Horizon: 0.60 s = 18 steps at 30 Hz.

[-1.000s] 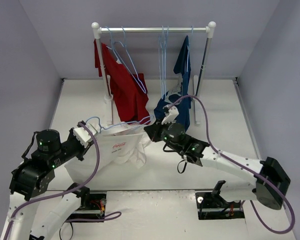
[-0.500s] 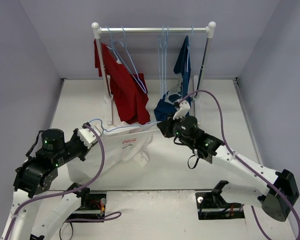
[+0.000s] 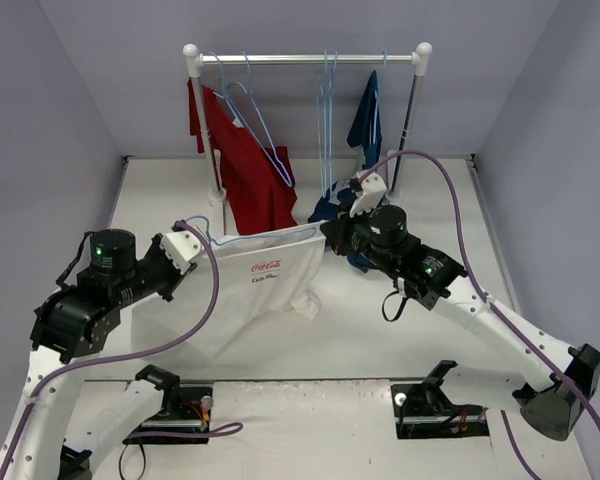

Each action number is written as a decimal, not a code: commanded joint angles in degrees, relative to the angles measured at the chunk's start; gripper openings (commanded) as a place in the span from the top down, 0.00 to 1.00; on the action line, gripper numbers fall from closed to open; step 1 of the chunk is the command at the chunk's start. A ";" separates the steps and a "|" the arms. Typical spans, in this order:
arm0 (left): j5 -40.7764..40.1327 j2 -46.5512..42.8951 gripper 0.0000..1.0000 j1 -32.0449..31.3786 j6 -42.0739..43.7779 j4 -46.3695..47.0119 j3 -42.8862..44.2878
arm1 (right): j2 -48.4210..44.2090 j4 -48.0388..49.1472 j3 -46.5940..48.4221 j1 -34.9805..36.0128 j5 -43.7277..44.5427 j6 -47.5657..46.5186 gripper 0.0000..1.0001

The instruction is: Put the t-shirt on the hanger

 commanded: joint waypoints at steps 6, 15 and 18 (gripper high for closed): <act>3.09 7.08 1.00 -0.58 -0.46 1.83 13.66 | 5.57 -3.46 12.77 1.79 2.00 -6.20 1.00; -0.11 10.38 1.00 -4.89 0.64 1.73 16.36 | 9.97 -8.20 25.07 7.02 7.33 -10.64 1.00; 0.05 10.08 1.00 -5.19 0.38 1.83 15.24 | 10.19 -8.69 26.42 7.22 7.52 -11.20 1.00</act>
